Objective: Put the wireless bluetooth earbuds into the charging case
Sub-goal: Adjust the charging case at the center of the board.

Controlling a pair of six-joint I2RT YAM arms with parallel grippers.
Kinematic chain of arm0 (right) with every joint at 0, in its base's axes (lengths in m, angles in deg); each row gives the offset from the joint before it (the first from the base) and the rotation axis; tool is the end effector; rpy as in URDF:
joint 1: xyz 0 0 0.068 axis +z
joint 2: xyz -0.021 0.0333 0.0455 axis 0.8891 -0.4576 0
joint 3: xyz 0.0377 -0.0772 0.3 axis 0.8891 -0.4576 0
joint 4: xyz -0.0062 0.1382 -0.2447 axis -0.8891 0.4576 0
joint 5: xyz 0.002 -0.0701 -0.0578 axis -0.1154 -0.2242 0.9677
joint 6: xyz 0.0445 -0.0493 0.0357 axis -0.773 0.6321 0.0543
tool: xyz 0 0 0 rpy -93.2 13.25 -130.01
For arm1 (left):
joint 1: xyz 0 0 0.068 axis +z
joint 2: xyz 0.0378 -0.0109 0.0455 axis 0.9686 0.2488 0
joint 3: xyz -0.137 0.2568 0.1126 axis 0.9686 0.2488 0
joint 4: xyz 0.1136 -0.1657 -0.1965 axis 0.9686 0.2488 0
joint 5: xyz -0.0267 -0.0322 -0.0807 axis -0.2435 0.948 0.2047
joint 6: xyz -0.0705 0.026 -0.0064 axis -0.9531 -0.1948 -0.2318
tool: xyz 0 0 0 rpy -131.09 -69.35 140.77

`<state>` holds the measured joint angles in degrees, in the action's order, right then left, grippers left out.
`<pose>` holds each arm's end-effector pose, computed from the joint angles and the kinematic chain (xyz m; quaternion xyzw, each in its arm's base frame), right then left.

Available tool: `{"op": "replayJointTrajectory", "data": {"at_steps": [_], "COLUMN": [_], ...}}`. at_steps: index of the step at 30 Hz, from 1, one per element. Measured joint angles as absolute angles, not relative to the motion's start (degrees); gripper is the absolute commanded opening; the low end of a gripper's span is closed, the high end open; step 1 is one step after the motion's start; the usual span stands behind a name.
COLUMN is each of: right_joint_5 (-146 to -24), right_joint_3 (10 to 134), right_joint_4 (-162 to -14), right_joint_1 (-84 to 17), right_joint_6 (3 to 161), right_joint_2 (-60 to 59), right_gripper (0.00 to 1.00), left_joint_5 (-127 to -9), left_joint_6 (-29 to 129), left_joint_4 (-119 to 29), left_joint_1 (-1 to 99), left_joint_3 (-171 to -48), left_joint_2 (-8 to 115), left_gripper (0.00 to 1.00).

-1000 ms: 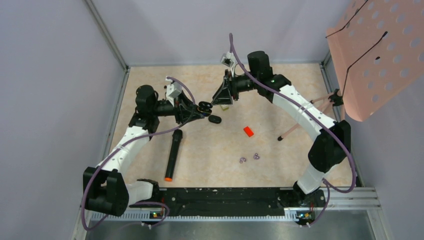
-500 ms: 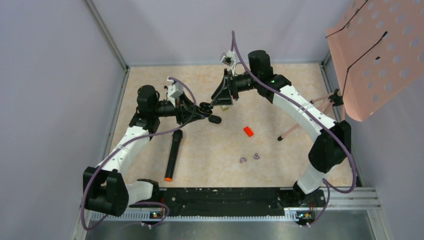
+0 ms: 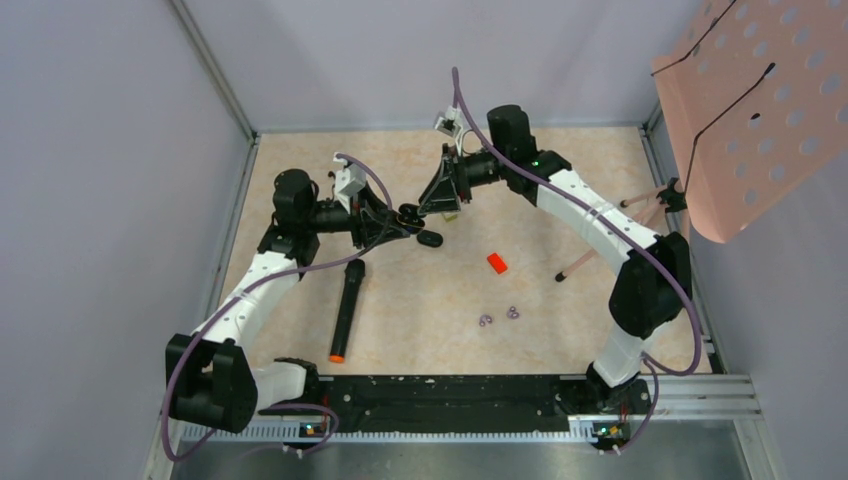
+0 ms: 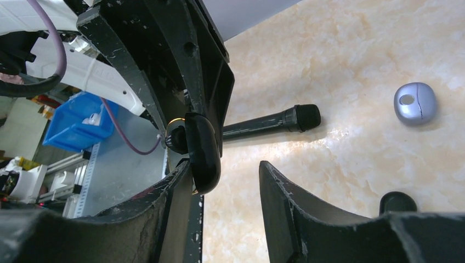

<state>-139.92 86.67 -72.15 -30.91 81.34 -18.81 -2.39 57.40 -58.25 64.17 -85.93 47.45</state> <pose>0.3385 0.2766 0.3886 -0.4221 0.6491 0.5663 0.2825 0.2554 -0.1139 0.3535 0.4402 0.5643 -0.5144 0.4724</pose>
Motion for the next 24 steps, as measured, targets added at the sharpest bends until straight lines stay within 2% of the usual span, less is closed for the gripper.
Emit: {"op": "replayJointTrajectory", "data": {"at_steps": [4,6,11,13,20,21,24], "right_joint_5": [-140.48,-140.99,-141.58,-141.58,-141.49,-141.45,-140.18], "right_joint_3": [86.67,86.67,86.67,86.67,86.67,86.67,86.67], "right_joint_4": [-72.56,-72.82,-73.00,-73.00,-73.13,-73.20,-73.48], "right_joint_1": [-30.89,-30.80,-30.67,-30.67,-30.62,-30.62,-30.62], "right_joint_6": [81.23,80.94,80.90,80.88,81.05,81.18,81.62], "right_joint_2": [-18.90,-18.90,-18.92,-18.92,-19.01,-19.03,-19.16], "right_gripper": [0.30,0.27,0.35,0.34,0.07,0.04,0.00], "left_joint_5": [-2.42,-2.55,-3.38,-3.77,-4.17,-4.19,-5.28], "left_joint_6": [57.42,57.42,57.38,57.11,55.58,55.43,54.45], "left_joint_4": [-58.25,-58.25,-58.25,-58.40,-59.43,-59.47,-59.43], "left_joint_1": [64.17,64.17,64.17,64.17,64.17,64.17,64.17], "left_joint_3": [-85.93,-85.93,-85.95,-85.95,-85.95,-85.95,-85.95], "left_joint_2": [47.45,47.47,47.58,47.69,47.97,47.97,47.97], "left_gripper": [0.00,0.00,0.00,0.00,0.00,0.01,0.21]}}
